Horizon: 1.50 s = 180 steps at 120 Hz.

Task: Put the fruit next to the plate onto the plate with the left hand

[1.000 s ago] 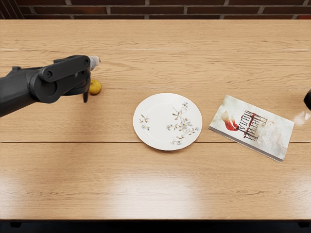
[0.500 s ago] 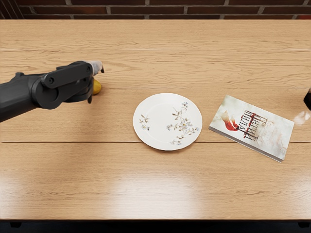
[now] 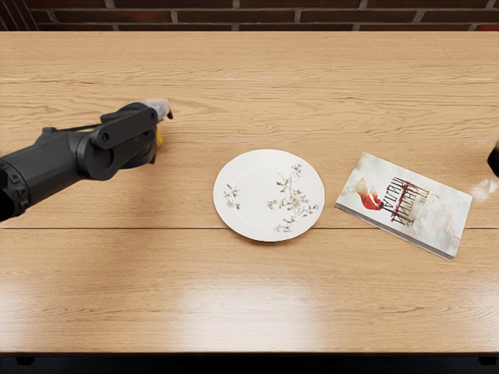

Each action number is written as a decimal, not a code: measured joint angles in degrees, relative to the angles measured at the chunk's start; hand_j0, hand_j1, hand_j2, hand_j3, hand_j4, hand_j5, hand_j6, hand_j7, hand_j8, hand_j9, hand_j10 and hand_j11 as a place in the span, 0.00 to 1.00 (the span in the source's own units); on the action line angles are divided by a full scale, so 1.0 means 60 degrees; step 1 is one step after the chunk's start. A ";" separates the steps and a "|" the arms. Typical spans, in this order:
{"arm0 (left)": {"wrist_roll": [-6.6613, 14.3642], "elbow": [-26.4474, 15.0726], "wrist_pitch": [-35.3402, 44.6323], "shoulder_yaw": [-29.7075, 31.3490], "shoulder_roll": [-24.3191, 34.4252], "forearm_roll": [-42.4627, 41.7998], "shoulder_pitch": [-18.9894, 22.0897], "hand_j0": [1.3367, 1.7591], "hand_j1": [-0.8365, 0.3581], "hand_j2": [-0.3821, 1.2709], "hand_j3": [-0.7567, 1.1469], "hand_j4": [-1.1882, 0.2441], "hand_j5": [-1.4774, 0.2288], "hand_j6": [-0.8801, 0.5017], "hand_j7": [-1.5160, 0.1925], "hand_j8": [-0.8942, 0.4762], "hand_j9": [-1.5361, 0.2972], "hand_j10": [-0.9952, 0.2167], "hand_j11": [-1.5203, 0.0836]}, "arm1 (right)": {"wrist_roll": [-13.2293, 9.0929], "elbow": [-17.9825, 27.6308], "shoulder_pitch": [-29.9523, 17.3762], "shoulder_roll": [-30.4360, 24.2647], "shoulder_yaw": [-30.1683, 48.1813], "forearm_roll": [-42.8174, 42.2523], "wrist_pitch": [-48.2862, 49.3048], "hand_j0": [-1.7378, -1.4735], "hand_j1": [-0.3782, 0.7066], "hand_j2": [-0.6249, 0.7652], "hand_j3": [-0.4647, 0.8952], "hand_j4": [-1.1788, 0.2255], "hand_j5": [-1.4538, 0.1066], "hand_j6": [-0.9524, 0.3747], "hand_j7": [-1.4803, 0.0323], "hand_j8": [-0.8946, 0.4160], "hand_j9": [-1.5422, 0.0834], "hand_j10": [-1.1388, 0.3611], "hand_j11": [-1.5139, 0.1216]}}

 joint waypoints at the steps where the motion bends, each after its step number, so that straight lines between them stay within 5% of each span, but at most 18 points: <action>1: -0.0015 0.0020 0.0000 0.0000 -0.0003 0.0000 0.0000 0.76 0.72 0.26 0.40 0.64 0.66 0.44 0.68 0.45 0.65 0.60 0.73 | 0.0000 0.0000 0.0000 0.0000 0.0000 0.0000 0.0000 0.30 0.03 0.45 0.34 0.84 0.93 0.72 0.98 0.68 0.95 0.76 0.93; 131: -0.0234 0.0263 -0.0110 0.0278 0.0023 -0.0057 0.0249 0.76 0.49 0.30 0.40 0.45 0.49 0.28 0.51 0.30 0.47 0.39 0.53 | 0.0000 0.0000 -0.0016 0.0000 0.0000 0.0016 0.0000 0.30 0.03 0.45 0.34 0.84 0.93 0.72 0.98 0.68 0.95 0.76 0.93; 180: -0.0210 0.0265 -0.0176 0.0290 0.0009 -0.0015 0.0323 0.75 0.47 0.32 0.35 0.36 0.43 0.29 0.44 0.33 0.39 0.31 0.44 | 0.0000 0.0000 -0.0016 0.0000 0.0000 0.0016 0.0000 0.30 0.03 0.45 0.34 0.84 0.93 0.72 0.98 0.68 0.95 0.76 0.93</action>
